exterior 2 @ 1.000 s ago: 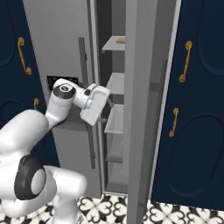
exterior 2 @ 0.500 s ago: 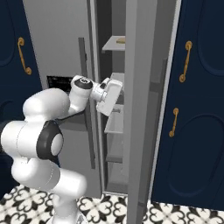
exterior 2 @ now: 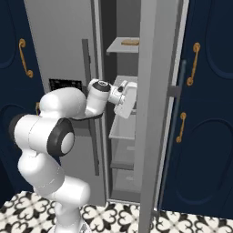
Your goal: Take the strawberry from the fridge and place it on top of the pancake, located on the dining counter.
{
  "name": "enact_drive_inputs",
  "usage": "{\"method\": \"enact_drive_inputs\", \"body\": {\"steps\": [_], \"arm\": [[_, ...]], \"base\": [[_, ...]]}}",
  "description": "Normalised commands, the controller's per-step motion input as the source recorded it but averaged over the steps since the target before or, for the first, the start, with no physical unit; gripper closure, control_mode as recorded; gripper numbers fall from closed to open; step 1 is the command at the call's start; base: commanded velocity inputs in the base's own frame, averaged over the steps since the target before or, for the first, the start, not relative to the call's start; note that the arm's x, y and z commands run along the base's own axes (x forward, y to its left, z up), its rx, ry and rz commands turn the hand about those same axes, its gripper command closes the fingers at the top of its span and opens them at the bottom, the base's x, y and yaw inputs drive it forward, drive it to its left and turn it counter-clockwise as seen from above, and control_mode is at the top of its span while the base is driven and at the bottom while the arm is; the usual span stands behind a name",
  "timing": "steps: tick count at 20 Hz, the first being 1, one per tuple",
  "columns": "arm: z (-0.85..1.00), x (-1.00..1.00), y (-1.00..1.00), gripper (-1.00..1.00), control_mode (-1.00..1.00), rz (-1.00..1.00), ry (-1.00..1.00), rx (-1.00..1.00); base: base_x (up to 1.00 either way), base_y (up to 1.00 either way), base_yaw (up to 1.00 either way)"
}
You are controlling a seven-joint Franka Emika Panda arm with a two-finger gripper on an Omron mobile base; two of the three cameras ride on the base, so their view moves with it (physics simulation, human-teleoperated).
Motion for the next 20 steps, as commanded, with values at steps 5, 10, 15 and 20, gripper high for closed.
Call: {"method": "enact_drive_inputs", "body": {"steps": [5, 10, 15, 20], "arm": [[0.00, -0.01, -0.88, -1.00, -1.00, 0.00, -0.07, 0.00], [0.00, 0.00, -0.38, -1.00, -1.00, 0.02, -0.05, 0.00], [0.04, -0.01, 0.11, -1.00, -1.00, 0.05, 0.00, 0.00], [0.40, -0.16, 0.37, -1.00, -1.00, 0.03, 0.03, 0.01]], "base": [[0.00, 0.00, 0.00], [0.00, 0.00, 0.00], [0.00, 0.00, 0.00], [0.00, 0.00, 0.00]]}}
